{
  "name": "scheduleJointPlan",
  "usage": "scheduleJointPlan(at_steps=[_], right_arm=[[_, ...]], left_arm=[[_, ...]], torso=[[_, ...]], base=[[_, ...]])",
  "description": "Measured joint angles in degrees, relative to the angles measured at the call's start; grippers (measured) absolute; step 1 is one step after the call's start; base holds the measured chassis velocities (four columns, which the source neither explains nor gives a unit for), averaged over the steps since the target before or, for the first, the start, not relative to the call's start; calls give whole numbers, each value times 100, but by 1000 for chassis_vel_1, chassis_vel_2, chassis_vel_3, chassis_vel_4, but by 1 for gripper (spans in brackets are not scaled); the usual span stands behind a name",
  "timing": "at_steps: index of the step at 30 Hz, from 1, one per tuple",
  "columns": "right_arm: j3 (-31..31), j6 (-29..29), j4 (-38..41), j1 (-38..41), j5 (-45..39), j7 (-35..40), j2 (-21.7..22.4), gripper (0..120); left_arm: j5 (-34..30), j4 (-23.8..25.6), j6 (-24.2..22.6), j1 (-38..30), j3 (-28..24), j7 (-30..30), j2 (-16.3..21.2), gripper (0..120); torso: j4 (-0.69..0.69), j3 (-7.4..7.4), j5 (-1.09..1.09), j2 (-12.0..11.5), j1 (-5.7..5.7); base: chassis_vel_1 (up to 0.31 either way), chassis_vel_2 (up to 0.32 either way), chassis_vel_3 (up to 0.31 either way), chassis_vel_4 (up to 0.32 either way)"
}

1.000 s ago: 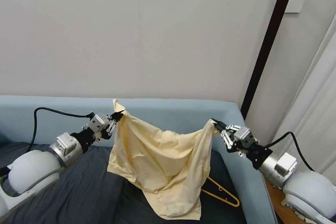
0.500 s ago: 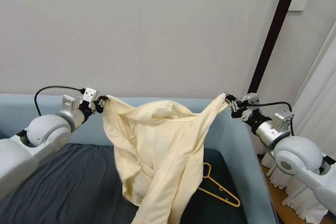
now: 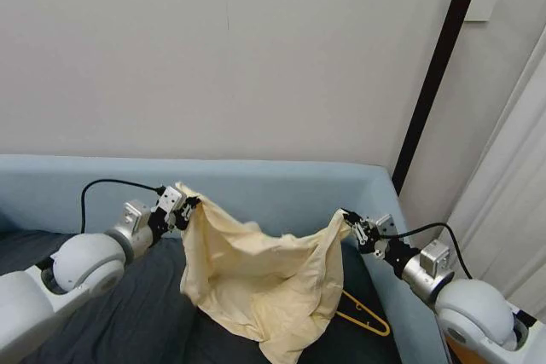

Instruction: Pick up the clothes from the sofa and hang them on the clothes hanger.

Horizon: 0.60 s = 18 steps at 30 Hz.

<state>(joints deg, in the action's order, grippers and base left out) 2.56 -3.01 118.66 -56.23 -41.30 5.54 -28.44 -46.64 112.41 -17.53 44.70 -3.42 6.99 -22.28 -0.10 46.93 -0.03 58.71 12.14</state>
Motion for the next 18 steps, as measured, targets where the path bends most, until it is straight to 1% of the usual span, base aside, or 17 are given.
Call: scheduleJointPlan(at_steps=[2, 3, 6, 7, 8, 9, 11, 13, 17, 18], right_arm=[[50, 0, 45, -80, -5, -15, 20, 0], [132, 0, 146, -193, -32, -30, 49, 0], [310, -137, 518, -280, -337, 6, 86, 0], [357, -275, 706, -249, -585, 110, 86, 0], [357, -275, 706, -249, -585, 110, 86, 0], [378, -402, 835, -209, -768, 218, 80, 0], [340, -538, 906, -143, -947, 343, 15, 0], [261, -559, 818, -130, -942, 363, -61, 0], [-276, -550, -129, -171, -567, 300, -645, 0], [-276, -550, -129, -171, -567, 300, -645, 0]], left_arm=[[15, 37, 6, 130, 46, -2, 39, 0], [23, 102, 17, 322, 140, -2, 87, 0], [147, 306, 123, 1029, 763, 1, 199, 0], [253, 350, 186, 1387, 1135, 4, 210, 0], [253, 350, 186, 1387, 1135, 4, 210, 0], [343, 364, 217, 1656, 1419, 4, 210, 0], [502, 311, 225, 1978, 1717, 13, 154, 0], [575, 229, 206, 2012, 1692, 42, 81, 0], [783, -332, 154, 1719, 706, 239, -530, 0], [783, -332, 154, 1719, 706, 239, -530, 0]], torso=[[0, 0, 3, 0, 0], [0, 0, 4, 0, 0], [1, 0, 3, 0, 0], [1, 0, 3, 0, -1], [1, 0, 3, 0, -1], [3, 0, 1, 0, 0], [4, -1, 1, 1, -1], [4, -1, 3, 1, -1], [0, 1, 3, -1, 1], [0, 1, 3, -1, 1]], base=[[0, 0, 0, 0], [0, 0, 0, 0], [0, 0, 0, 0], [0, 0, 0, 0], [0, 0, 0, 0], [0, 0, 0, 0], [0, 0, 0, 0], [0, 0, 0, 0], [0, 0, 0, 0], [0, 0, 0, 0]])
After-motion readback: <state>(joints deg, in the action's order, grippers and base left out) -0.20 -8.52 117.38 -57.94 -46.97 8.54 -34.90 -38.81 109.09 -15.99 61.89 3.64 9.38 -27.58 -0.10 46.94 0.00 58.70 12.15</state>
